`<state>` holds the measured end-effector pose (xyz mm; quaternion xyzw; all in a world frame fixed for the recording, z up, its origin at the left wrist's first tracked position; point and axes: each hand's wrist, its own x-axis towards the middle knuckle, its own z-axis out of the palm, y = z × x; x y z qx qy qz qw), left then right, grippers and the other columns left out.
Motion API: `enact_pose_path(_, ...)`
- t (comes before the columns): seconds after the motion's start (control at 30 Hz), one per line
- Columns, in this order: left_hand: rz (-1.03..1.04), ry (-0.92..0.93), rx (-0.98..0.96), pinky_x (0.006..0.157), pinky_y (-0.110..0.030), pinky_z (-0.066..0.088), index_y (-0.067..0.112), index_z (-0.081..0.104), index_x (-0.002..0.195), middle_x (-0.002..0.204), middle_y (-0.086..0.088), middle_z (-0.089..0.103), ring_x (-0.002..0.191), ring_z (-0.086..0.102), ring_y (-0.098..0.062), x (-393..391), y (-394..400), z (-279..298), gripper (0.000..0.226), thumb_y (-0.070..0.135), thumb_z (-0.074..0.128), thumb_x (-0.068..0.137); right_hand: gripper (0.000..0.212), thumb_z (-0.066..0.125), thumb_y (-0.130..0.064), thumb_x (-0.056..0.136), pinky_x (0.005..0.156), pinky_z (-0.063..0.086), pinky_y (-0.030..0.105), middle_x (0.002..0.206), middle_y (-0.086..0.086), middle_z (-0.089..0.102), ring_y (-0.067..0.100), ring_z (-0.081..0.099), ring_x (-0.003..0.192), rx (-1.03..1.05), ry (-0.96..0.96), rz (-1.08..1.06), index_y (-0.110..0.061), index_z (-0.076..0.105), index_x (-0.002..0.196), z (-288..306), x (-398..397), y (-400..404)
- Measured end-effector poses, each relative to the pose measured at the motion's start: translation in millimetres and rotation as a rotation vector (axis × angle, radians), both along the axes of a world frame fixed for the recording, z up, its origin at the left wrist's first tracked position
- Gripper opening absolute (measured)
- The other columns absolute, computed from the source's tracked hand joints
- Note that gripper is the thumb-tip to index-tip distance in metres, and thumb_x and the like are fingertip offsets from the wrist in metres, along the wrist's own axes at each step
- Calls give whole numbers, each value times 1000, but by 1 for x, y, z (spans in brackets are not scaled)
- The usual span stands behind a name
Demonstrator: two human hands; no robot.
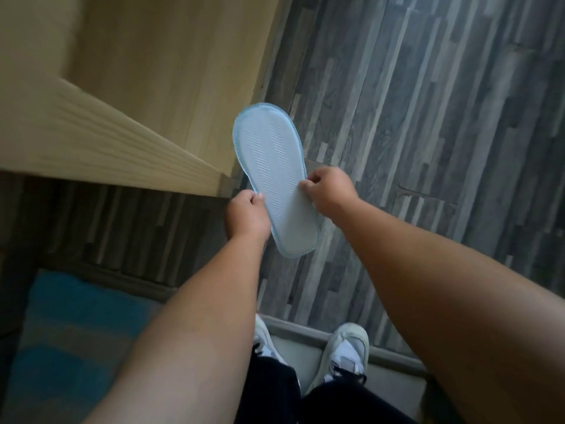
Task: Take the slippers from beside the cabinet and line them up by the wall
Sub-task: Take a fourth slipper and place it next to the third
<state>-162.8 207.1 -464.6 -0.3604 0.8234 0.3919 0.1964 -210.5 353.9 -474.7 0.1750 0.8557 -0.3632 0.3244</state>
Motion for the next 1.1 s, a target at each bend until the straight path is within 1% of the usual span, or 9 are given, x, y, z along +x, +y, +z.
enact_pose_path(0.17, -23, -36, 48, 56, -33, 33, 9, 41, 56, 60, -8, 52, 63, 46, -28, 40, 15, 84, 40, 24, 54, 91, 7, 61, -24, 85, 70, 50, 34, 83, 7, 67, 26, 62, 82, 40, -20, 32, -18, 62, 81, 83, 41, 22)
enact_pose_path(0.27, -7, -48, 68, 58, -33, 35, 12, 43, 56, 72, -19, 62, 66, 51, -31, 64, 17, 121, 38, 24, 55, 90, 4, 63, -24, 84, 70, 51, 33, 87, 7, 69, 26, 64, 83, 39, -42, 48, -22, 61, 83, 121, 60, 23)
enact_pose_path(0.4, 17, -55, 74, 72, -37, 48, 15, 58, 77, 86, -13, 70, 83, 61, -35, 99, 6, 155, 15, 24, 57, 89, 12, 66, -24, 82, 64, 50, 31, 77, 6, 69, 25, 66, 77, 50, -94, 136, -18, 61, 73, 156, 82, 14)
enact_pose_path(0.5, 92, -61, 60, 75, -36, 49, 18, 59, 84, 90, -8, 71, 86, 62, -31, 132, -11, 172, 10, 26, 57, 89, 13, 68, -23, 81, 71, 54, 36, 76, 7, 70, 25, 67, 76, 48, -151, 254, -12, 65, 77, 174, 97, -4)
enact_pose_path(0.63, 201, -64, 19, 68, -34, 43, 17, 58, 80, 86, -9, 71, 84, 61, -32, 173, -48, 190, 14, 26, 55, 89, 16, 66, -28, 83, 60, 48, 30, 78, 7, 71, 18, 60, 64, 28, -140, 374, -14, 66, 76, 196, 115, -55)
enact_pose_path(0.73, 288, -62, -19, 68, -33, 45, 14, 59, 78, 84, -10, 70, 83, 61, -32, 204, -86, 202, 15, 24, 56, 88, 19, 63, -29, 84, 58, 44, 27, 79, 7, 71, 21, 62, 71, 9, -106, 468, -13, 66, 76, 213, 131, -106)
enact_pose_path(0.83, 366, -41, -37, 64, -33, 41, 13, 60, 77, 82, -9, 69, 81, 61, -31, 241, -129, 212, 17, 24, 55, 89, 17, 60, -29, 85, 55, 44, 24, 77, 6, 71, 21, 65, 71, 10, -74, 594, -18, 64, 72, 227, 159, -158)
enact_pose_path(1.03, 548, 27, -24, 67, -35, 44, 9, 62, 79, 82, -12, 69, 80, 61, -31, 345, -212, 230, 20, 24, 54, 88, 10, 64, -26, 81, 66, 50, 31, 79, 6, 69, 25, 64, 74, -3, 40, 699, -19, 62, 74, 240, 254, -258)
enact_pose_path(1.1, 616, 38, -34, 67, -35, 45, 9, 63, 80, 82, -13, 70, 80, 61, -32, 393, -240, 239, 20, 24, 54, 88, 9, 66, -25, 82, 72, 55, 38, 83, 10, 71, 29, 66, 78, -30, 30, 732, -17, 65, 80, 244, 298, -293)
